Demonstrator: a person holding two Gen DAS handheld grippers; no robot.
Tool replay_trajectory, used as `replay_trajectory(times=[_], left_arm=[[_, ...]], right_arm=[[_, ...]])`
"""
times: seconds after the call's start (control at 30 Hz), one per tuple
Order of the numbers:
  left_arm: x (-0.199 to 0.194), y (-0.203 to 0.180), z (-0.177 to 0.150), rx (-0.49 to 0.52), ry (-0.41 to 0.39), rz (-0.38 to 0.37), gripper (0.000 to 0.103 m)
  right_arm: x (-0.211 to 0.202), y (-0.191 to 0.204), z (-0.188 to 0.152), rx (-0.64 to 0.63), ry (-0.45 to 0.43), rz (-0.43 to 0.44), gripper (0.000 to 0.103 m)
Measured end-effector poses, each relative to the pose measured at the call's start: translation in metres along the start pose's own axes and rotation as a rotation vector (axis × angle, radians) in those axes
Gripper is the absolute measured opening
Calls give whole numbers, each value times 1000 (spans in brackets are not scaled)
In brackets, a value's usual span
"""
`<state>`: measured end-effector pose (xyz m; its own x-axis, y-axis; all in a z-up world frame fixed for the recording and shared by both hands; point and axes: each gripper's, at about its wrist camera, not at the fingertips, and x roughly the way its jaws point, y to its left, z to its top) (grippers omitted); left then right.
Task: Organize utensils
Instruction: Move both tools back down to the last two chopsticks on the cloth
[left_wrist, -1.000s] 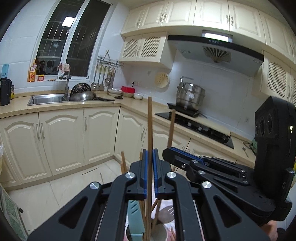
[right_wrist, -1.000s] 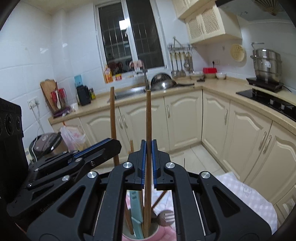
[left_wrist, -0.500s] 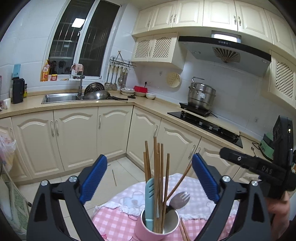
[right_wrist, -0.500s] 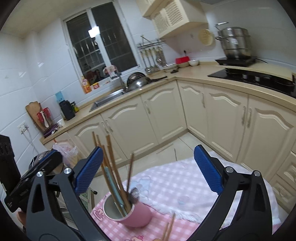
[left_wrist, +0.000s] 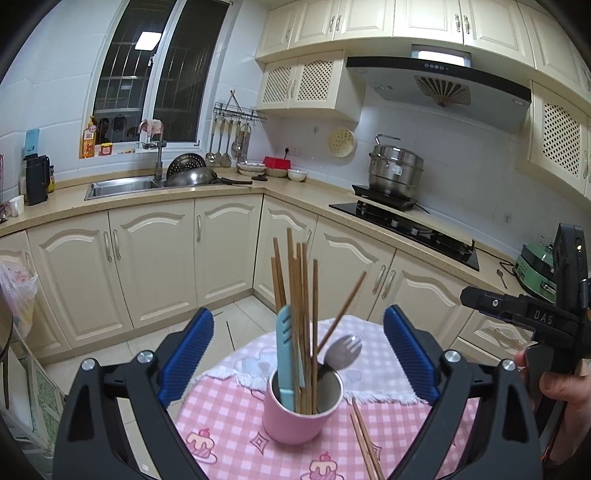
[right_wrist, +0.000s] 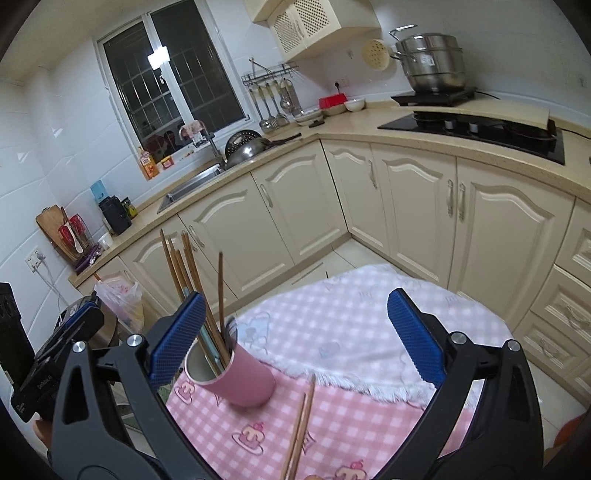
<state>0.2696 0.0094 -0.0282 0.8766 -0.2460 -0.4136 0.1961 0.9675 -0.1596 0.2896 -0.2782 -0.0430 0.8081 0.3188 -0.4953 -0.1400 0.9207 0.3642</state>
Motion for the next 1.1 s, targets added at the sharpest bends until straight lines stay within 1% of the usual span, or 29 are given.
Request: replay_trajectory(times=[0.23, 0.43, 0.6, 0.7, 0.8, 0.9, 1.1], left_arm=[[-3, -10, -16, 13, 40, -8, 91], [-4, -18, -29, 32, 70, -12, 91], [2, -27, -43, 66, 115, -5, 91], [8, -31, -56, 77, 163, -12, 91], [14, -34, -69, 99, 202, 3, 91], [18, -35, -81, 104, 234, 1, 91], [25, -31, -100, 91, 292, 7, 91]], right_arm=[[-7, -14, -22, 27, 44, -28, 97], [-4, -24, -45, 33, 115, -61, 97], [8, -26, -74, 24, 212, -98, 97], [19, -23, -96, -2, 282, -122, 97], [33, -17, -117, -39, 354, -139, 97], [43, -12, -133, -75, 400, -165, 97], [63, -2, -157, -137, 480, -172, 97]])
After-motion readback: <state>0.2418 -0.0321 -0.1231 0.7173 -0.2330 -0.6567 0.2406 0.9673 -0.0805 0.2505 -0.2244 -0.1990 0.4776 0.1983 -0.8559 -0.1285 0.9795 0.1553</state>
